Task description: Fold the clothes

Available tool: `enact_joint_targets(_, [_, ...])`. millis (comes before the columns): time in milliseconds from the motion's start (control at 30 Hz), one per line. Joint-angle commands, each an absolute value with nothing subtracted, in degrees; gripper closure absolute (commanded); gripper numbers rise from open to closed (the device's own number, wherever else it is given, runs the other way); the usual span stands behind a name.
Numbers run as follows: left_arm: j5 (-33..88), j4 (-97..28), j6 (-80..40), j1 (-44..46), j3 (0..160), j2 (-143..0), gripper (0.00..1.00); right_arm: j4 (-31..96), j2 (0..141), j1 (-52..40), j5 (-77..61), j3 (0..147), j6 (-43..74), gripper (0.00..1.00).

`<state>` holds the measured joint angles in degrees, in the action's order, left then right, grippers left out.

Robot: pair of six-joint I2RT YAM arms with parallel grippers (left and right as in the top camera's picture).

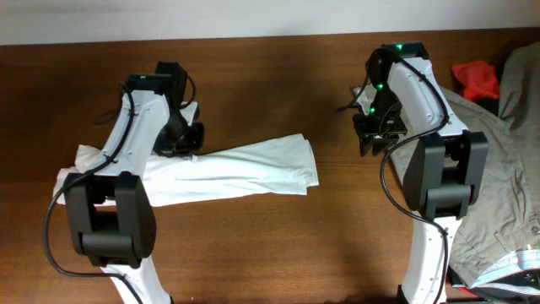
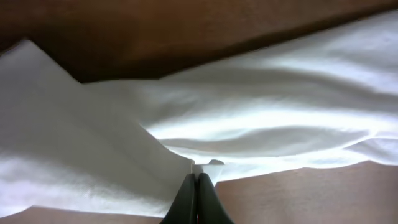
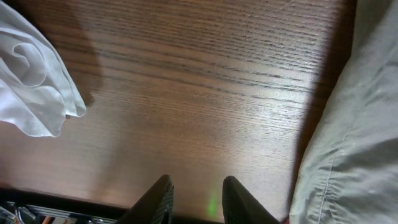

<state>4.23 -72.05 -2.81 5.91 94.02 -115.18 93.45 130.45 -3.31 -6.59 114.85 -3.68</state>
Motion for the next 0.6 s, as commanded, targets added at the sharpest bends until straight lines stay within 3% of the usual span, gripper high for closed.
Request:
enact_joint_targets(0, [6.8, -69.9, -2.9, 7.7, 88.5, -114.3, 0.98, 93.7, 130.6, -3.4, -6.9, 114.6, -4.3, 0.69])
enact_joint_targets(33, [6.6, -68.7, -2.9, 7.9, 87.5, -114.3, 0.74, 93.7, 130.6, -3.4, -6.9, 114.6, -4.3, 0.69])
enact_joint_targets(67, [6.2, -67.9, -2.9, 7.9, 87.1, -114.3, 0.33, 93.7, 130.6, -3.4, -6.9, 114.6, -4.3, 0.69])
enact_joint_targets(200, [1.0, -70.6, -3.0, 7.0, 92.1, -113.0, 0.30, 93.9, 130.6, -3.4, -7.2, 114.6, -4.3, 0.69])
enact_joint_targets(300, [-4.3, -72.5, -6.7, 4.1, 95.9, -107.9, 0.30, 96.0, 130.6, -3.4, -20.4, 114.6, -17.3, 0.62])
enact_joint_targets(433, [-4.1, -72.9, -9.9, -2.8, 95.9, -102.2, 0.25, 95.3, 130.6, -4.3, -25.3, 114.5, -20.0, 0.46])
enact_joint_targets(567, [-2.3, -72.9, -12.8, -11.9, 95.9, -101.3, 0.20, 89.3, 130.6, -9.3, -25.3, 109.5, -19.8, 0.41])
